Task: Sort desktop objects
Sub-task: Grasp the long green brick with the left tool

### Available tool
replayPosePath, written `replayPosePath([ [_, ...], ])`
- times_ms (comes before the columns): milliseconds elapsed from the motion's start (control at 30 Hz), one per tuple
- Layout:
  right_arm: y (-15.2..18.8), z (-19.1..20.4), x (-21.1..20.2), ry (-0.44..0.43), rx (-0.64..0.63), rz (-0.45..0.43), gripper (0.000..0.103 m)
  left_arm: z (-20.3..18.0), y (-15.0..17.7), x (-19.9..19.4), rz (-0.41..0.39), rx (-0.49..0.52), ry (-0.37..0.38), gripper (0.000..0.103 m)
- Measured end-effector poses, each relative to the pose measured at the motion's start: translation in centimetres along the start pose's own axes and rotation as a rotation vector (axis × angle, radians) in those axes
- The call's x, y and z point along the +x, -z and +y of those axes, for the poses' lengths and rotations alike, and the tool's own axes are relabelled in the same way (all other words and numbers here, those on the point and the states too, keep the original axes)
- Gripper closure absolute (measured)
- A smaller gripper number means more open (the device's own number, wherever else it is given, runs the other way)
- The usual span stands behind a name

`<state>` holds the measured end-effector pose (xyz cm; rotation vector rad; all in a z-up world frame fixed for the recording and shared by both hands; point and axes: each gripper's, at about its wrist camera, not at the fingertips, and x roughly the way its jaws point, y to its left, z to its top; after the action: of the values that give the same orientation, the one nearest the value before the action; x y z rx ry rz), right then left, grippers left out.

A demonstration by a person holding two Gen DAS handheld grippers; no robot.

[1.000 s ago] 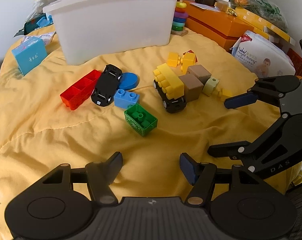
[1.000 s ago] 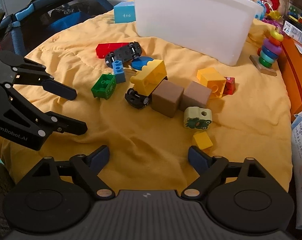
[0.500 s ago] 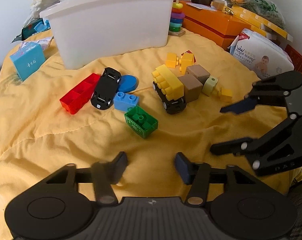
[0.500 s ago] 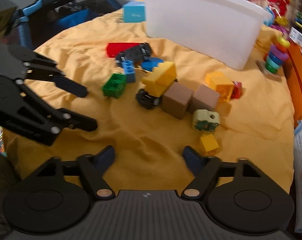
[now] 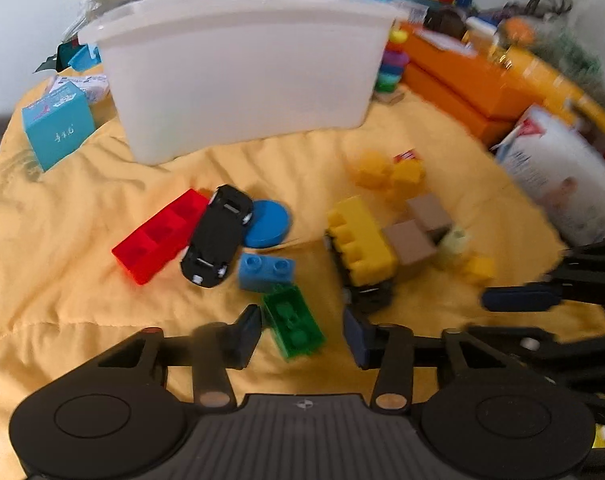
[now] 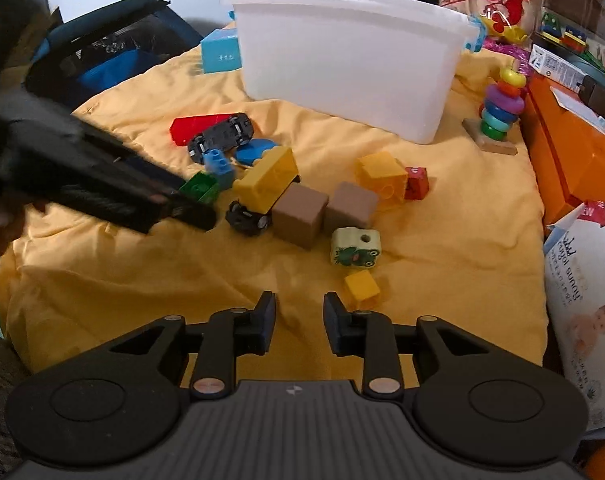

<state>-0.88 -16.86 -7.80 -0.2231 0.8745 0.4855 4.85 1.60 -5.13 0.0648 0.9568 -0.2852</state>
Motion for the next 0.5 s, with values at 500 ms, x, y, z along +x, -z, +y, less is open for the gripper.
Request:
replayPosePath([
  [500, -0.3, -0.7, 0.0, 0.139, -0.074, -0.048, 0.064, -1.5, 4.2, -2.9, 0.099, 0.105, 0.256, 0.079],
])
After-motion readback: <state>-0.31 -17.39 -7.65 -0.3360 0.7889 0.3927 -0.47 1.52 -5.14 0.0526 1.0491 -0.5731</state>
